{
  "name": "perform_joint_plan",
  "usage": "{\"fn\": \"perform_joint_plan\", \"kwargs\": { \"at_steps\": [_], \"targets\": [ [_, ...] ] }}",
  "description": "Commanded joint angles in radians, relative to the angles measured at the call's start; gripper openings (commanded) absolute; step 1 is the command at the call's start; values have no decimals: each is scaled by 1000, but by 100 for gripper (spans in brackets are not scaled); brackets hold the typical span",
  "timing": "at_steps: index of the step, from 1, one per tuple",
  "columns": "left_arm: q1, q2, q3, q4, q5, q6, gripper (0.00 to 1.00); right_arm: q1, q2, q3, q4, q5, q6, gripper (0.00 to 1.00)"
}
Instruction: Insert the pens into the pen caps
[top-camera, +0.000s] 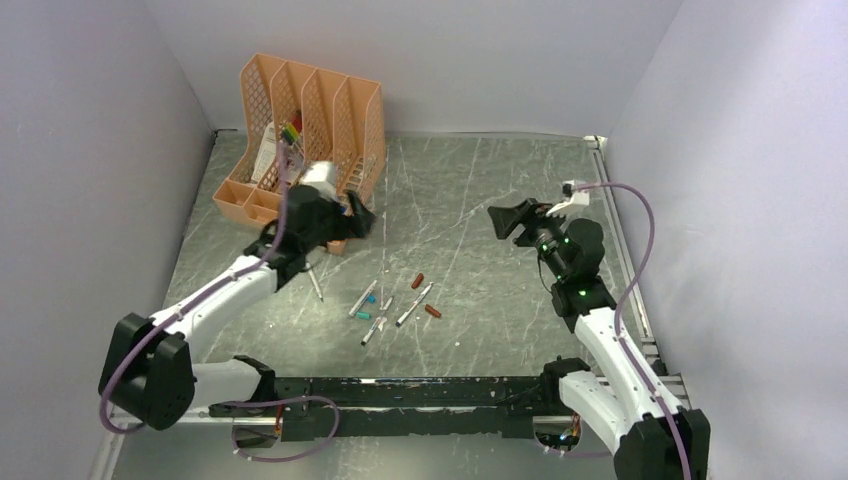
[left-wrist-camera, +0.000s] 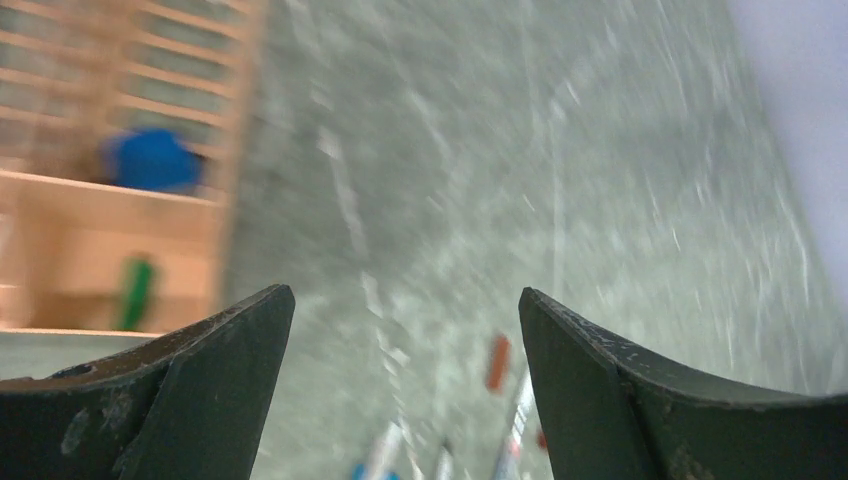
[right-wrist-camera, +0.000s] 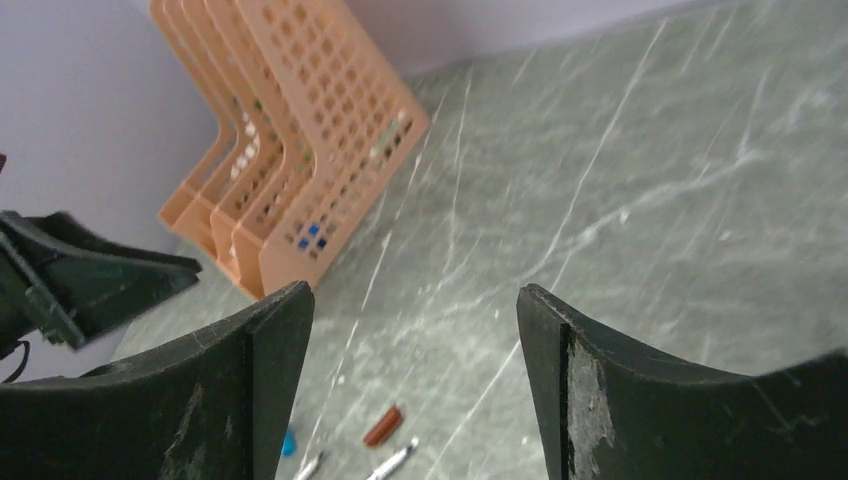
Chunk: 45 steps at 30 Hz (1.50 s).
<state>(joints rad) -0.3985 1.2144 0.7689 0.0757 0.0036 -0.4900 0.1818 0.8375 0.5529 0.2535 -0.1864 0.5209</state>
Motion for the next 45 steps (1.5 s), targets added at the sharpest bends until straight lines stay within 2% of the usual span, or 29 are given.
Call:
{"fn": "perform_joint_plan", "kwargs": {
  "at_steps": [1,3,6,7,8,9,10,11,12,13,14,15,16,17,19,22,26,30,38,40,43,45],
  "targets": [
    [-274,21,55,-136,-54,127,95,4,41,-41,-55,-151,45,73],
    [-349,23,29,-149,-82,195,95,7,35,-60,-67,-156,34,64],
    [-393,34,-11,-181,-129,190,95,18,28,-71,-113,-147,3,35],
    [-400,38,-20,-186,-138,187,88,30,37,-64,-140,-137,-8,26],
    [-408,42,-25,-188,-148,184,69,50,52,-53,-177,-119,-23,19],
    [-417,46,-25,-191,-158,183,56,82,69,-34,-221,-89,-36,13],
    [-427,51,-19,-195,-163,186,39,135,91,-10,-265,-35,-48,7],
    [-432,56,-8,-199,-167,191,31,192,114,13,-317,31,-55,5],
    [-435,61,6,-204,-173,197,28,264,141,42,-365,111,-53,6],
    [-439,68,18,-208,-180,204,29,340,167,66,-407,182,-36,14],
    [-441,74,27,-209,-183,213,33,403,192,93,-453,246,-9,32],
    [-445,80,32,-198,-169,230,44,460,220,120,-486,324,20,44],
    [-447,88,31,-180,-131,251,61,502,257,141,-518,373,56,51],
    [-453,107,29,-156,-58,293,70,537,280,157,-547,412,91,55],
    [-483,153,39,-134,43,322,73,579,301,167,-569,454,146,57],
    [-563,247,86,-165,-39,331,72,586,268,153,-580,492,222,58],
    [-622,352,125,-209,-58,364,72,584,216,192,-718,627,298,56],
    [-648,432,134,-229,-60,388,68,573,193,221,-807,692,276,56],
    [-662,458,131,-234,-80,381,60,550,138,175,-783,652,287,55],
    [-662,466,131,-233,-74,380,53,549,140,170,-776,645,289,55],
    [-662,480,132,-237,-51,372,29,549,145,174,-779,642,284,55],
    [-661,482,127,-229,-41,367,19,548,147,181,-779,635,268,55]
  ]
}}
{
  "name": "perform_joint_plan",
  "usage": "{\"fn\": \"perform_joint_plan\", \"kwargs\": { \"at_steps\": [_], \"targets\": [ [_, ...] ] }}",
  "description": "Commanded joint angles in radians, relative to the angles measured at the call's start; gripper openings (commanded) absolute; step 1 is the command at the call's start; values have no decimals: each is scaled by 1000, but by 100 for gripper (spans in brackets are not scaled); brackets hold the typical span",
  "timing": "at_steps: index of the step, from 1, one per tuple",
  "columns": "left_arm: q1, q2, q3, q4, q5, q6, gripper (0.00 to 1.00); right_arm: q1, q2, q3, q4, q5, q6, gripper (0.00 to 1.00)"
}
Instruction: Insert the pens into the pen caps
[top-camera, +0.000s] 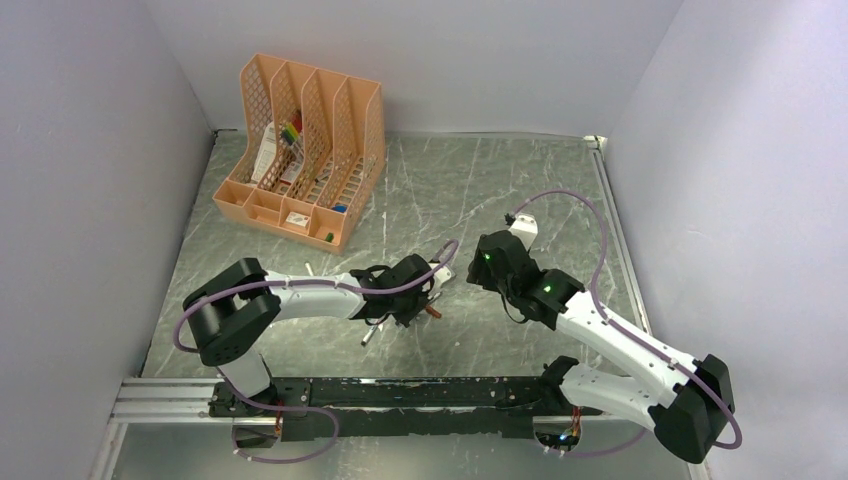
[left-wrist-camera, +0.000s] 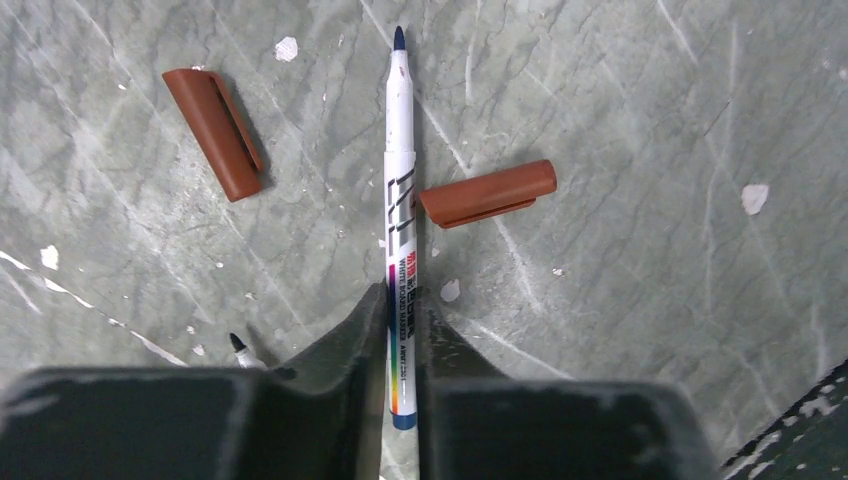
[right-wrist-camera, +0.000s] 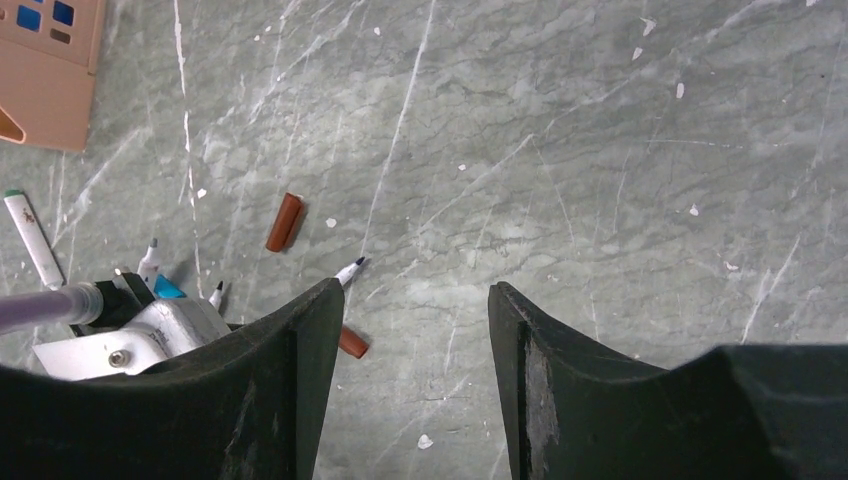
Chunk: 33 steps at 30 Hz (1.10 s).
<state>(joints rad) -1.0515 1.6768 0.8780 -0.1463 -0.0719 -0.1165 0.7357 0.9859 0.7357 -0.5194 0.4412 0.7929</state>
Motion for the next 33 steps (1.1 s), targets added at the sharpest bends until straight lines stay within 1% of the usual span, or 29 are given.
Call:
{"fn": "perform_joint_plan", "kwargs": {
  "at_steps": [1,2,3,8,11,14,16,19,24,28,33],
  "targets": [
    [-7,20,15,1,37,-9,13,-6,-1,4,-8,2,-10,56],
    [-8,20,13,6,36,-12,8,-6,-1,13,-14,0,-9,56],
    [-7,20,11,12,30,-17,7,-7,-2,18,-17,-3,-10,56],
    [-9,-11,4,34,-49,-45,7,-7,-29,17,14,-48,-14,56],
    [-7,-85,-6,61,-111,-69,7,-7,-66,-15,101,-137,-30,57],
    [-4,-166,-8,105,-133,-74,7,-8,-101,-57,229,-234,-36,64],
    [-5,-201,2,131,-128,-75,7,-11,-119,-81,304,-277,-17,66],
    [-5,-228,23,156,-116,-85,7,-21,-130,-105,400,-327,31,66],
    [-4,-284,11,236,-101,-113,7,-37,-144,-133,524,-374,89,61],
    [-4,-308,13,268,-67,-122,7,-38,-130,-118,549,-368,79,59],
    [-4,-331,17,285,-24,-139,7,-38,-91,-80,520,-363,61,59]
  ]
}}
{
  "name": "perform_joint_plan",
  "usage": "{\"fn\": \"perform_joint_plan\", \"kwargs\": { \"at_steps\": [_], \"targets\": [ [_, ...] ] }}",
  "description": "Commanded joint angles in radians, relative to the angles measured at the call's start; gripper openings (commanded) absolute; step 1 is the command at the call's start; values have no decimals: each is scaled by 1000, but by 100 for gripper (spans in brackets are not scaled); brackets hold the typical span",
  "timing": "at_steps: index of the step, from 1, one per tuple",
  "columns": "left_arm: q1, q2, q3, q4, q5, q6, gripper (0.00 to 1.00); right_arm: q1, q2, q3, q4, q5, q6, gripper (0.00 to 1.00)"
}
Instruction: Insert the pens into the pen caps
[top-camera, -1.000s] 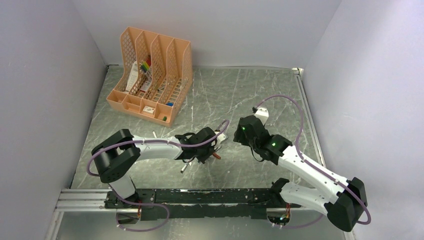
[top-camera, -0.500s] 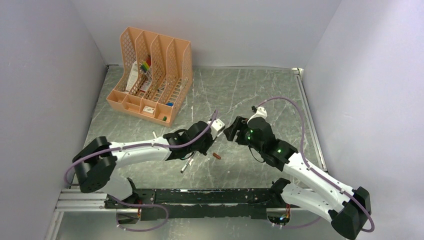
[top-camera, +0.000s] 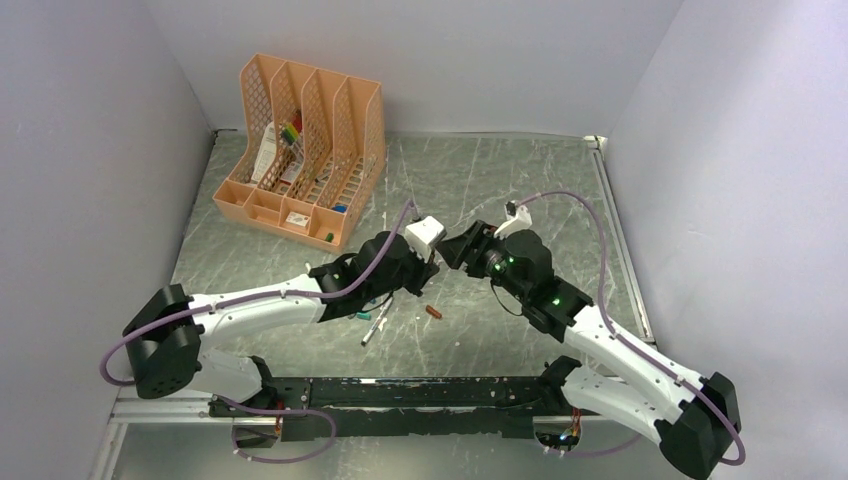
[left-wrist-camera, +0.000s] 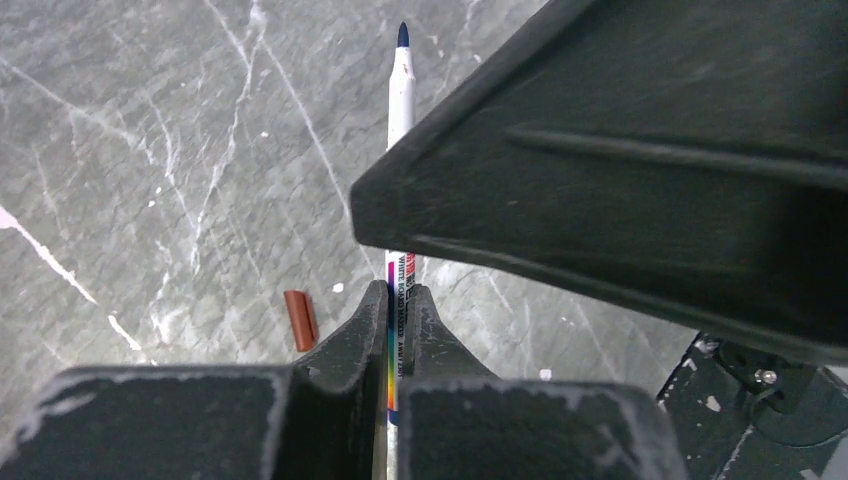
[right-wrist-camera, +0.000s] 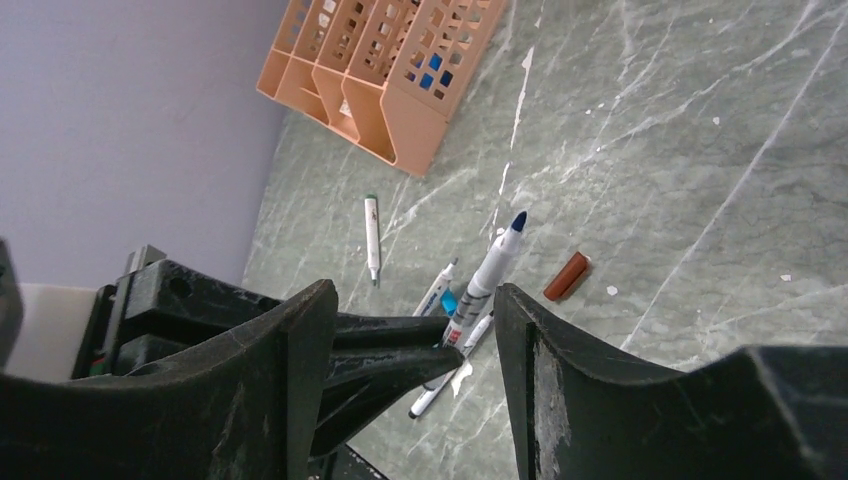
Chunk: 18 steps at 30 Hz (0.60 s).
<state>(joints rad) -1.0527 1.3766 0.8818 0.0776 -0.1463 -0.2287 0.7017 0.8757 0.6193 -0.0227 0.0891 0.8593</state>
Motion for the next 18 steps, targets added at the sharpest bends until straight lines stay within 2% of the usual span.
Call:
{"fn": "perform_joint_plan", "kwargs": {
  "at_steps": [1,8,10,14,16,18],
  "targets": [
    [-3,-38,10,69,57,-30,7,-4,24,38,21,-9,-6,59],
    [-4,-64,8,85,108,-46,7,-4,37,35,29,7,-5,55],
    [-5,-69,7,87,122,-43,7,-6,38,37,27,10,-6,47],
    [-4,-59,12,70,121,-33,7,-5,21,42,13,40,-4,16],
    [-4,-58,9,71,134,-35,7,-4,-4,35,1,73,-6,12],
    [-4,-61,3,78,138,-44,7,-4,-23,30,-9,96,-12,14]
  ]
}}
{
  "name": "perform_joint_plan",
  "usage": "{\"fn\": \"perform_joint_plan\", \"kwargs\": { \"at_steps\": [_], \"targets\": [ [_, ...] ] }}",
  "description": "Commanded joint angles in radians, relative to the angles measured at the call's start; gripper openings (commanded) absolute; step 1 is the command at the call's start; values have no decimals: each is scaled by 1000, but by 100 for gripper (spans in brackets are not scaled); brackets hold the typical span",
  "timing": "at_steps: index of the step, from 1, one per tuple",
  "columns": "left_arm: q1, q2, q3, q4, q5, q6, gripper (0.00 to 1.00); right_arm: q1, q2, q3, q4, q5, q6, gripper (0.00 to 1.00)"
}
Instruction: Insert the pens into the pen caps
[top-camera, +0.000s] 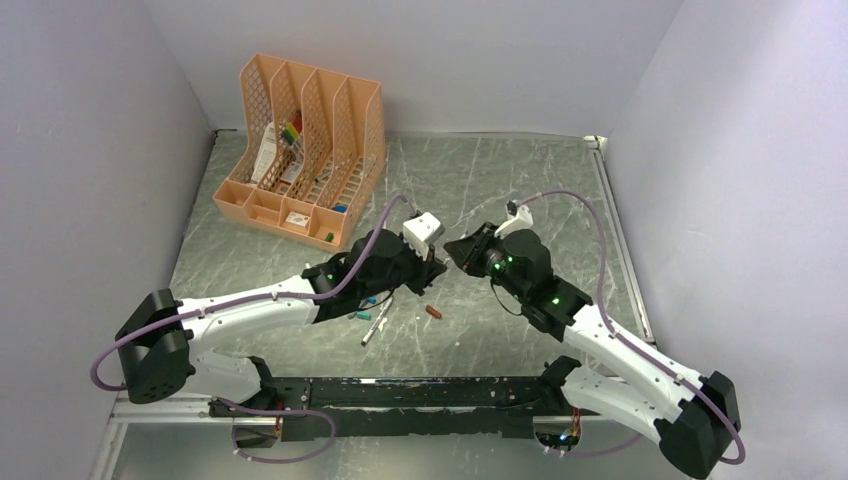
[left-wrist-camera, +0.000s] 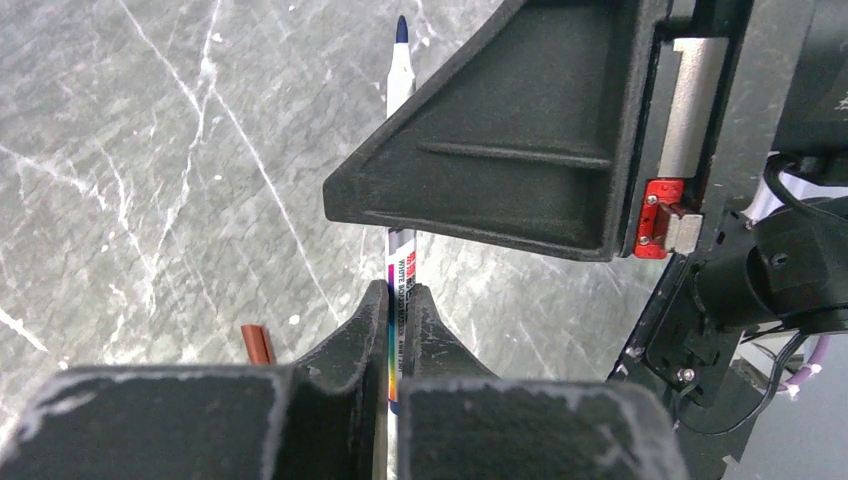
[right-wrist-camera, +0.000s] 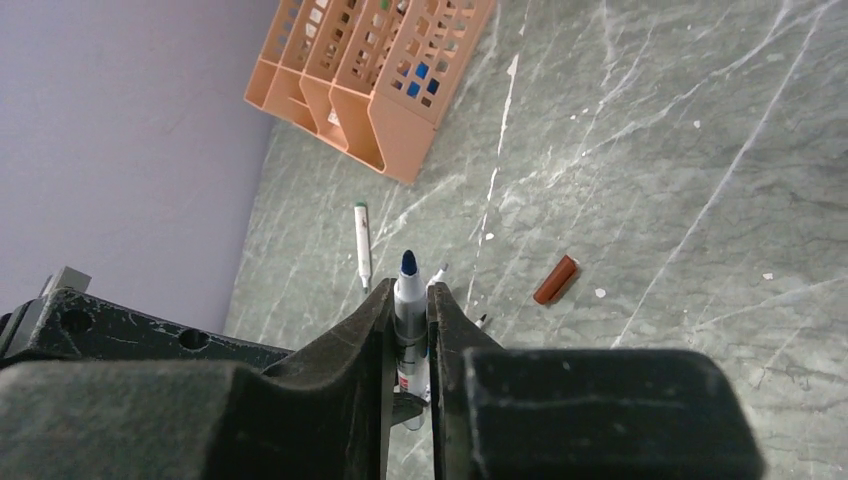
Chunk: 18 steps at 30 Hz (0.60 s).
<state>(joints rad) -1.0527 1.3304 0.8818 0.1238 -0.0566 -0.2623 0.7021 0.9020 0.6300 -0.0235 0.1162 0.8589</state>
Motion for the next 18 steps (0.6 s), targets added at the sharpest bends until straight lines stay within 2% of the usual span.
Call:
{"fn": "perform_joint_plan", "kwargs": {
  "at_steps": [1,2,4,6,7,9,11,13,15,18],
  "targets": [
    [-4,-18,-1,37,49,-12,7,-4,-56,20,-17,78,-16,15],
    [-4,-20,-6,40,46,-15,7,-5,-62,21,-26,84,-20,14],
    [-4,-17,-5,41,44,-14,7,-5,-67,23,-34,88,-30,0],
    [-4,-6,4,35,46,-13,7,-5,-65,23,-37,79,-38,0],
    [-4,-1,8,34,52,-12,13,-5,-59,26,-36,70,-42,0],
    [-5,10,19,39,67,-9,30,-4,-51,27,-28,49,-40,0],
    [-4,21,24,55,84,-9,44,-6,-51,19,4,11,-35,0],
    [-4,35,32,60,97,-9,49,-4,-51,11,31,-21,-27,0],
    [-4,48,37,62,100,-10,49,-4,-49,12,42,-46,-24,0],
    [-4,56,38,71,98,-13,43,-5,-46,17,45,-73,-25,0]
  ]
}}
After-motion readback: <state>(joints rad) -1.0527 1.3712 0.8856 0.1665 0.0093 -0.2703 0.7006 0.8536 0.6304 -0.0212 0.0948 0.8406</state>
